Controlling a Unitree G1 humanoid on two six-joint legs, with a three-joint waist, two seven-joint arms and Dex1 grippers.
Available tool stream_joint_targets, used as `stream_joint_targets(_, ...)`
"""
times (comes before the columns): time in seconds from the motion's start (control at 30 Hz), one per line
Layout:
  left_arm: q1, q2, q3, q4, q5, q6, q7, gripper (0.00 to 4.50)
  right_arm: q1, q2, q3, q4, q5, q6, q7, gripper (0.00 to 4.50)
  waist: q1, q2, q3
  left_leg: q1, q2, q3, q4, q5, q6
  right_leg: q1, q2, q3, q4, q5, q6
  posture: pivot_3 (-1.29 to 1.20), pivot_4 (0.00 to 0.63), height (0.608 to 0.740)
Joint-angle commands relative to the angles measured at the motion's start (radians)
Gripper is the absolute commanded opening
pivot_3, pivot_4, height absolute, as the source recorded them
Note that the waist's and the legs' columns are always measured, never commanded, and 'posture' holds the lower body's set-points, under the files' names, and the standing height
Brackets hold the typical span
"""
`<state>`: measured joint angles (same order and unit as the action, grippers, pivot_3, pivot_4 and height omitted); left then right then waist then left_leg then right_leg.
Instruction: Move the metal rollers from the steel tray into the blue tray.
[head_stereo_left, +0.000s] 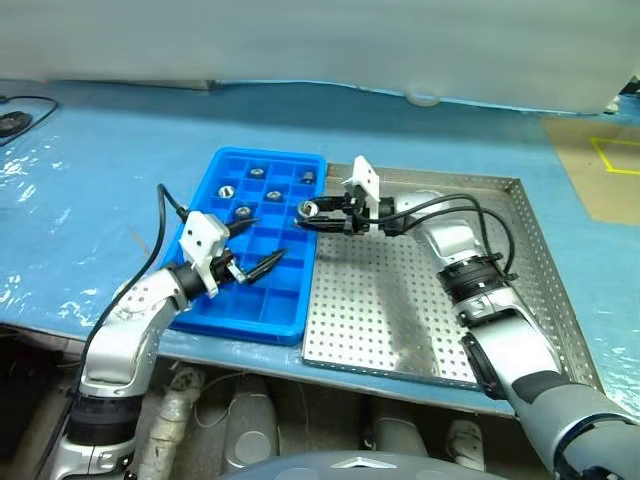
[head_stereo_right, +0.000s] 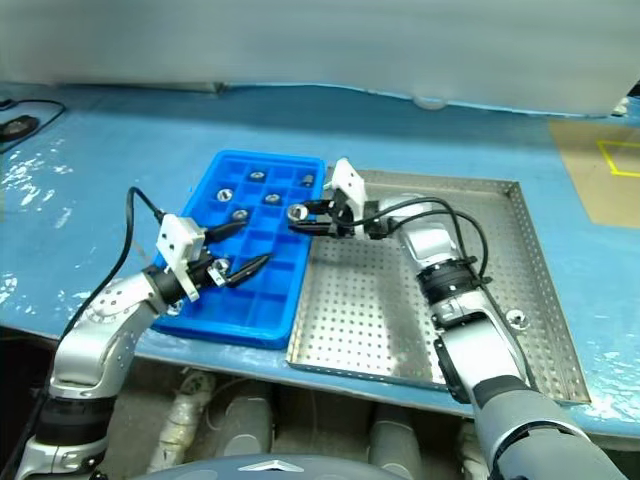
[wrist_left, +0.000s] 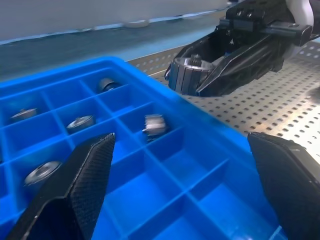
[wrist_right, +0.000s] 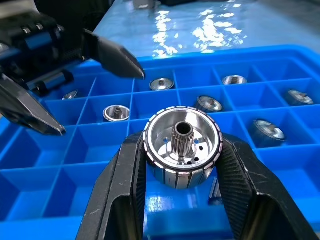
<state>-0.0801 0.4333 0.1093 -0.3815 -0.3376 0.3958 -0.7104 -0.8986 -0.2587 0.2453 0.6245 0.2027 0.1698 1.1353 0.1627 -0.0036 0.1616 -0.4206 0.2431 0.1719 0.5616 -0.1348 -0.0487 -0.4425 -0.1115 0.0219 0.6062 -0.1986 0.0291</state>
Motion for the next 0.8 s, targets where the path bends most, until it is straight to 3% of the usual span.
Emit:
stream_joint_targets(0.03,0.041,0.015,0.036,-0.096,-0.023,0.010,0.040,4.50,-0.071,0.033,-0.015,0.102,-0.031,-0.080,-0.006,1.61,0.015,0.000,0.000,0.000,0.000,0.000,0.000,0.000,0.000,0.000,0.000,0.000,0.000,0.000,0.000,0.50,0.150,0.740)
stream_joint_targets(0.27,0.125,0.031,0.068,-0.170,-0.042,0.032,0.091,4.50,-0.133,0.085,-0.024,0.257,-0.073,-0.158,0.006,1.61,0.055,0.001,0.000,-0.002,0.001,-0.004,-0.001,0.001,-0.001,0.000,0.001,-0.003,0.000,-0.001,-0.001,0.56,0.150,0.740)
stream_joint_targets(0.53,0.133,0.052,0.051,-0.171,-0.044,0.030,0.107,4.50,-0.122,0.089,-0.025,0.286,-0.096,-0.196,0.052,1.61,0.098,0.001,0.001,-0.003,0.001,-0.006,-0.001,0.001,-0.002,0.000,0.001,-0.004,0.001,-0.001,-0.001,0.55,0.150,0.740)
stream_joint_targets(0.8,0.038,0.054,0.003,-0.103,-0.063,0.033,0.070,4.50,-0.094,0.037,-0.066,0.247,-0.097,-0.200,0.022,4.29,0.107,0.001,0.001,-0.003,0.001,-0.007,0.000,0.001,-0.003,0.000,0.002,-0.004,0.002,-0.001,-0.001,0.45,0.150,0.740)
